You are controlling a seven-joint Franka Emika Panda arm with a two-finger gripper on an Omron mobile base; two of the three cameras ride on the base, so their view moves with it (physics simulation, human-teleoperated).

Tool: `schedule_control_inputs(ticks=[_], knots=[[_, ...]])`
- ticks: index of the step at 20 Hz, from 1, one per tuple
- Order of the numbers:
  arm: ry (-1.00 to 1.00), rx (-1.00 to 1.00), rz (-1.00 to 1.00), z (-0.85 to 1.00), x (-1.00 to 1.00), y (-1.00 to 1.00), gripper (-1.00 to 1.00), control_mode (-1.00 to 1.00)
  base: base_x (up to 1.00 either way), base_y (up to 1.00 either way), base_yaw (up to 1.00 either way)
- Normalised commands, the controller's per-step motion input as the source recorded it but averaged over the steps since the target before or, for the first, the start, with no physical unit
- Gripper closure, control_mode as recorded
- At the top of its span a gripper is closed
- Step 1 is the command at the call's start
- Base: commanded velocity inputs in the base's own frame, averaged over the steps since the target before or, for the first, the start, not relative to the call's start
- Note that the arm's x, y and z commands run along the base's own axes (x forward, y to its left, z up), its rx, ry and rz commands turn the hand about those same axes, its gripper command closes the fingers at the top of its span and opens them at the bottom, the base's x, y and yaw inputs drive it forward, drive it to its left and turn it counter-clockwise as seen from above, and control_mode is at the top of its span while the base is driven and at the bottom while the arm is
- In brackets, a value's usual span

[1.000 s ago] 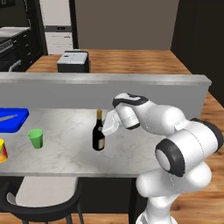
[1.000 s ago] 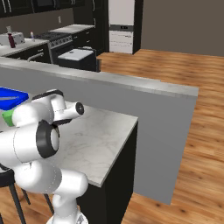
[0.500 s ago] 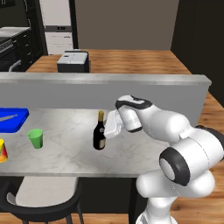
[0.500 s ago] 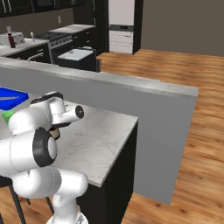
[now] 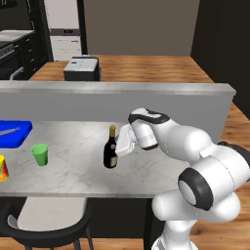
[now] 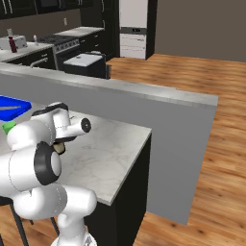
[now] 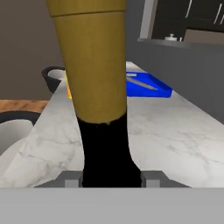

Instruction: Place the drinks on the dining counter in a tight cluster.

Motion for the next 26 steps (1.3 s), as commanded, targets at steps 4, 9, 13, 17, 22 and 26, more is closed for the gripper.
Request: schedule_control_inputs(ticks=[4,9,13,17,22,26], knots=[[0.0,0.0,0.0,-0.14,0.0,0.0,1.0,-1.0,0.0,0.0,0.0],[0.0,0.0,0.0,-0.09,0.0,0.0,1.0,-1.0,0.0,0.0,0.0],[0.0,0.0,0.0,0.0,0.0,0.0,1.0,-1.0,0.0,0.0,0.0],[0.0,0.0,0.0,0.0,0.0,0.0,-1.0,-1.0,0.0,0.0,0.0],[0.0,0.0,0.0,0.0,0.0,0.0,-1.0,-1.0,0.0,0.0,0.0],[0.0,0.0,0.0,0.0,0.0,0.0,-1.0,-1.0,0.0,0.0,0.0]])
